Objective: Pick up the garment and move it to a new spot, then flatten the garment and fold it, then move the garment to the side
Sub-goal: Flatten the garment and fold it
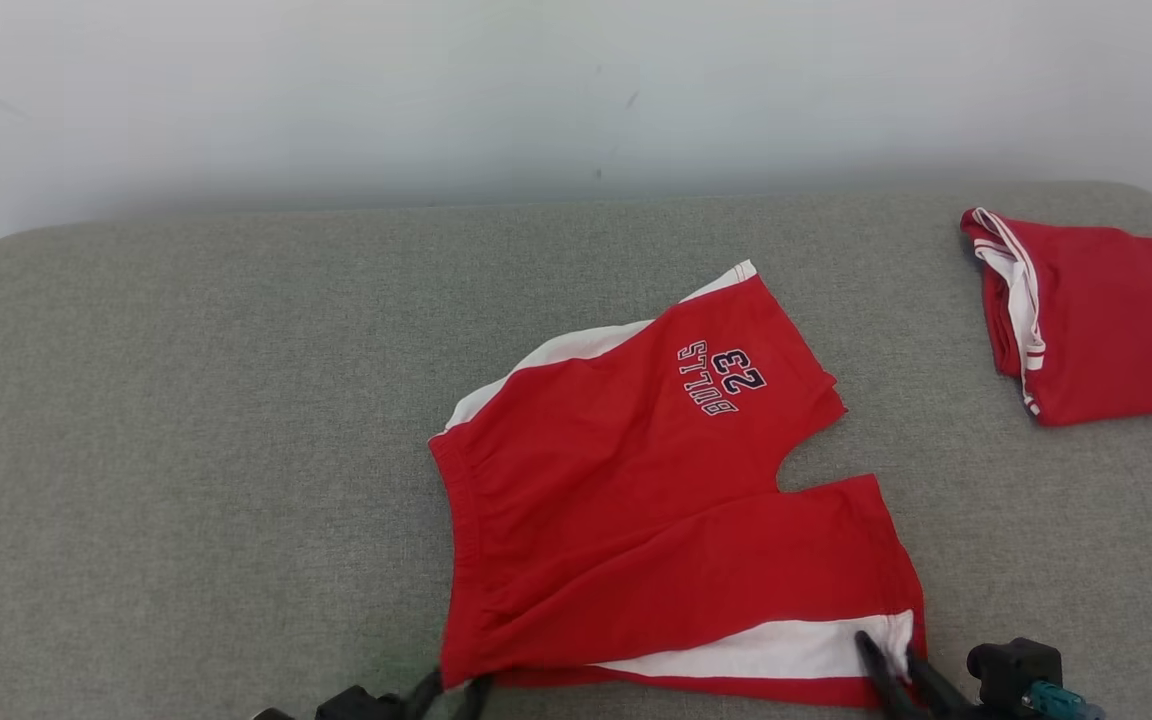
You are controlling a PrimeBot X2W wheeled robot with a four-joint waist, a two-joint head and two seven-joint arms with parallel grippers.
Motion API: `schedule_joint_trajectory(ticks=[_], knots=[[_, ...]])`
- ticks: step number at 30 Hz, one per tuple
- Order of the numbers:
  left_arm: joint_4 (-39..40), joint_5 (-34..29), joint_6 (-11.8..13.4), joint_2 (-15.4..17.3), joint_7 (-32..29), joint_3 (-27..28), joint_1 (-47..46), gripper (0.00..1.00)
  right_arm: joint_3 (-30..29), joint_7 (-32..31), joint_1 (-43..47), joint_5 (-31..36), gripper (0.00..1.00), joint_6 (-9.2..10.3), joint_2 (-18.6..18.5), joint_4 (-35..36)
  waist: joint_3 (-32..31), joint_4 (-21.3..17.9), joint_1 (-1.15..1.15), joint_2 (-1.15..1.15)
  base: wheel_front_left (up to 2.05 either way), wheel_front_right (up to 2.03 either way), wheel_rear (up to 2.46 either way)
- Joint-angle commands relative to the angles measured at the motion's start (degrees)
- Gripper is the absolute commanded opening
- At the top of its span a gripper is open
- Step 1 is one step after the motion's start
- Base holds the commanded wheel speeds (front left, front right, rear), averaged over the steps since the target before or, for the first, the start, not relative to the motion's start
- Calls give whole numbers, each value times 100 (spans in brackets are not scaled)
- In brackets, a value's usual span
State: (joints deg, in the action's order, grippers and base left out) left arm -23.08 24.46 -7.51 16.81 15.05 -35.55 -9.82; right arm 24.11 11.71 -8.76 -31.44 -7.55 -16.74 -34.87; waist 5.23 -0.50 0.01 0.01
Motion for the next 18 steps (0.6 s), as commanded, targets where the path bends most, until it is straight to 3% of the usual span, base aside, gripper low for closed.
schedule_joint_trajectory(ticks=[1, 10, 18], knots=[[45, 72, 8, 29, 16, -33, -49, 0, 46, 73, -50, -50, 0, 15, -32, -42, -6, 1, -1, -1, 0, 0, 0], [695, 449, 8, 63, 16, 157, 128, 0, 26, 336, 47, -273, 0, 15, -172, 586, -23, 18, -1, -1, 0, 0, 0], [1250, 912, 8, 462, 16, 234, -835, 0, -126, 246, -639, -738, 0, 15, -339, 1572, 152, -19, -1, -1, 0, 0, 0]])
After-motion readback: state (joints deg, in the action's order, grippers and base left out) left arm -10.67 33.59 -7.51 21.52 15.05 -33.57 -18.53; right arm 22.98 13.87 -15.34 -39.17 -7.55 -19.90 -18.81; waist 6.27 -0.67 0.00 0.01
